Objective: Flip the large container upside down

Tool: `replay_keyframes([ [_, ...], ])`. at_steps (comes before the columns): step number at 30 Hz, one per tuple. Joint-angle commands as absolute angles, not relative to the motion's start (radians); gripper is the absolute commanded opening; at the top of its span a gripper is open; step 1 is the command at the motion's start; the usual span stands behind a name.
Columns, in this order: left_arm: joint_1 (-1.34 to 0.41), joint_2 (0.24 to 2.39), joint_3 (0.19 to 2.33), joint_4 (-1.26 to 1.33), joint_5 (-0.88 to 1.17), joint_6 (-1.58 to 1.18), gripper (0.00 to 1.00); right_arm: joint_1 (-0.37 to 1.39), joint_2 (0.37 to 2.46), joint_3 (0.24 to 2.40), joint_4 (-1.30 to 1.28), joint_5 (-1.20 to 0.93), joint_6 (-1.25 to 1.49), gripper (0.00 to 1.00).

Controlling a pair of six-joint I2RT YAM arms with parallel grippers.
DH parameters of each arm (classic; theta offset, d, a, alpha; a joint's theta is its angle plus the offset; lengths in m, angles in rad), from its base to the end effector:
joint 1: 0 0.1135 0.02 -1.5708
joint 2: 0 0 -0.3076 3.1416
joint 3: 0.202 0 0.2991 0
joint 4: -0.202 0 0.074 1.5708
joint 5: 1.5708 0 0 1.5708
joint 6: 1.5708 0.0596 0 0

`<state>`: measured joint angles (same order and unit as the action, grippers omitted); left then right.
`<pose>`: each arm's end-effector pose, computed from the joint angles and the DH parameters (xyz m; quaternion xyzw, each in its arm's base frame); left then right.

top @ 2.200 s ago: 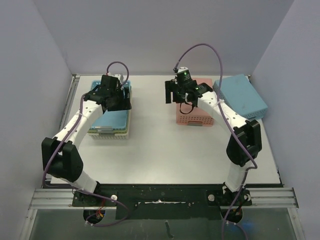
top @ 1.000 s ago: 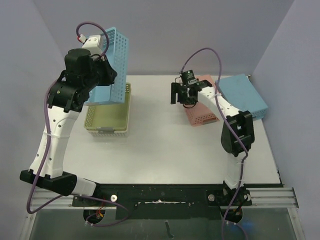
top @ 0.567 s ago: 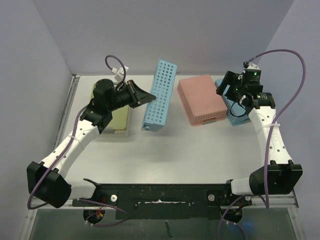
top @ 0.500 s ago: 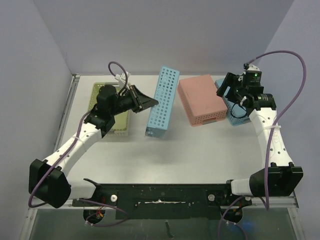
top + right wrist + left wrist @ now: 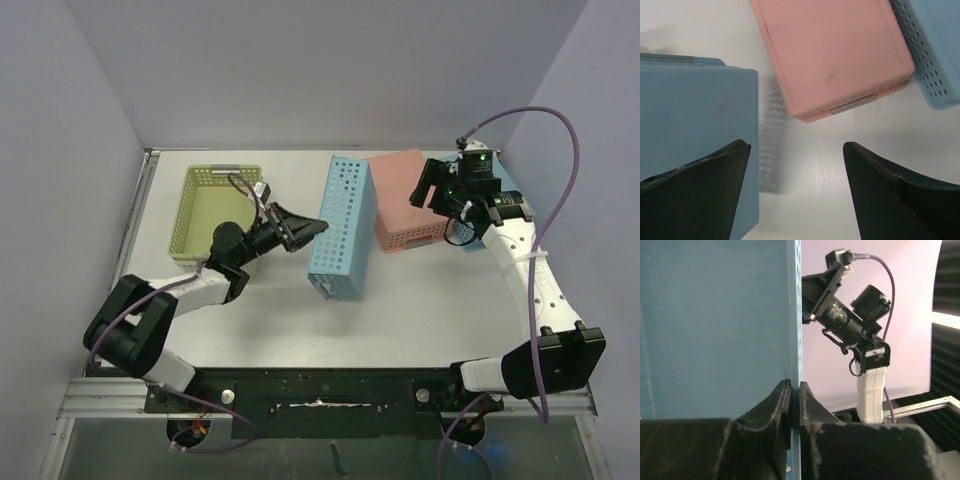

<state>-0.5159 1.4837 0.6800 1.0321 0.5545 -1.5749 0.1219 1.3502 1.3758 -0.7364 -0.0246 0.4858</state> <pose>0.2987 -0.2055 0.2789 -0.1171 0.6245 -0.7370 0.2305 0.3426 0.0434 0.3940 0.1594 0.8948 0.1354 0.3944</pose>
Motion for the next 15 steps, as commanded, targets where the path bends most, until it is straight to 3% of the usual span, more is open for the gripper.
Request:
replay_keyframes([
  [1,-0.518,1.578,0.592,1.494,0.477,-1.777,0.00,0.198,1.337,1.388,-0.716,0.070,0.493,0.78],
  [6,-0.526,1.580,0.609,1.333,0.495,-1.672,0.02,0.207,1.349,1.407,-0.721,0.072,0.488,0.78],
  [9,-0.525,1.485,0.630,1.030,0.487,-1.495,0.38,0.208,1.352,1.392,-0.703,0.018,0.501,0.78],
  [11,-0.523,1.423,0.652,0.818,0.473,-1.372,0.54,0.213,1.353,1.368,-0.679,-0.032,0.524,0.78],
  [15,-0.497,1.333,0.697,0.550,0.414,-1.221,0.62,0.293,1.368,1.330,-0.631,-0.053,0.573,0.78],
])
